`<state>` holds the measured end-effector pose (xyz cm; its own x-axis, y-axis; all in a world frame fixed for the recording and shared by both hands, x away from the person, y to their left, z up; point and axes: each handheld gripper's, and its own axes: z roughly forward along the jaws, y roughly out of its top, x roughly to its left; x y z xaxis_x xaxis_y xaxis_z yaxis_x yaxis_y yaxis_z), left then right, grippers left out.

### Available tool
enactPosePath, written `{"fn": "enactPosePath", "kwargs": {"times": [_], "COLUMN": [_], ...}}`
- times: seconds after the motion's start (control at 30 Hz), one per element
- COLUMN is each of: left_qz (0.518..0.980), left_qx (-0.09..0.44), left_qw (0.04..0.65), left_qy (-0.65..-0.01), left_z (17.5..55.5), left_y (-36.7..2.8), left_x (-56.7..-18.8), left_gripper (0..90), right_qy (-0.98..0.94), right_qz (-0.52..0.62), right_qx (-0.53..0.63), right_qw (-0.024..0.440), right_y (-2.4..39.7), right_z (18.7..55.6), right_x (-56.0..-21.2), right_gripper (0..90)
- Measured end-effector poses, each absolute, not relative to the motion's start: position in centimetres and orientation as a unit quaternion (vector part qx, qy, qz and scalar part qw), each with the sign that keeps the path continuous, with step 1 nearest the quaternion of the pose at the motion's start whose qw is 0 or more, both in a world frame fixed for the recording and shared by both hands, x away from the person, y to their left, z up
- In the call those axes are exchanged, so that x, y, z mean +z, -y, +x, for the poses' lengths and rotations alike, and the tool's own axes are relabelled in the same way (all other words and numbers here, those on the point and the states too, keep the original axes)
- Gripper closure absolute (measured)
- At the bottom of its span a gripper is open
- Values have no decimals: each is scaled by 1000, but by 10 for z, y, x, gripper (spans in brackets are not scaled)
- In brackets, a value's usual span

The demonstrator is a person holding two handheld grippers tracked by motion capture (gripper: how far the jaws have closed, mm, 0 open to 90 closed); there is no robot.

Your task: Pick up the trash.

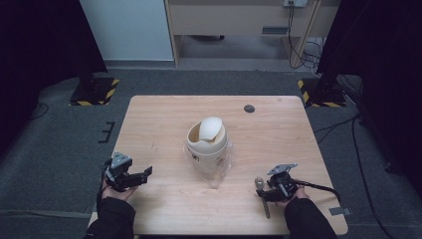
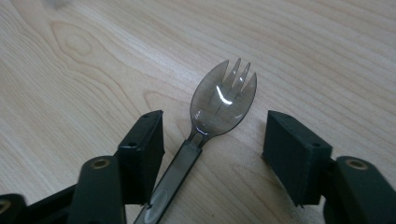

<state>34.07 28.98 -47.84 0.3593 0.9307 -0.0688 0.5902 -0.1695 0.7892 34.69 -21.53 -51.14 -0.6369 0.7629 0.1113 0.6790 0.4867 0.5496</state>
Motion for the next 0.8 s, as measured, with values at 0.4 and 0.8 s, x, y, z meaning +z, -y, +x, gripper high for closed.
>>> {"fn": "enactPosePath", "kwargs": {"times": [0.4,0.8], "left_qz": [733,732], "left_qx": [220,219], "left_qw": [380,381], "left_qy": [-520,-520], "left_z": [341,341], "left_y": [-289,-290], "left_x": [-479,-479], "left_gripper": [152,156], "right_qy": [-877,-874], "right_qz": [382,395], "right_qx": [270,261], "right_qw": [111,104], "right_y": [219,220], "right_z": [355,352], "right_x": [-511,-510], "right_gripper": [716,746]}}
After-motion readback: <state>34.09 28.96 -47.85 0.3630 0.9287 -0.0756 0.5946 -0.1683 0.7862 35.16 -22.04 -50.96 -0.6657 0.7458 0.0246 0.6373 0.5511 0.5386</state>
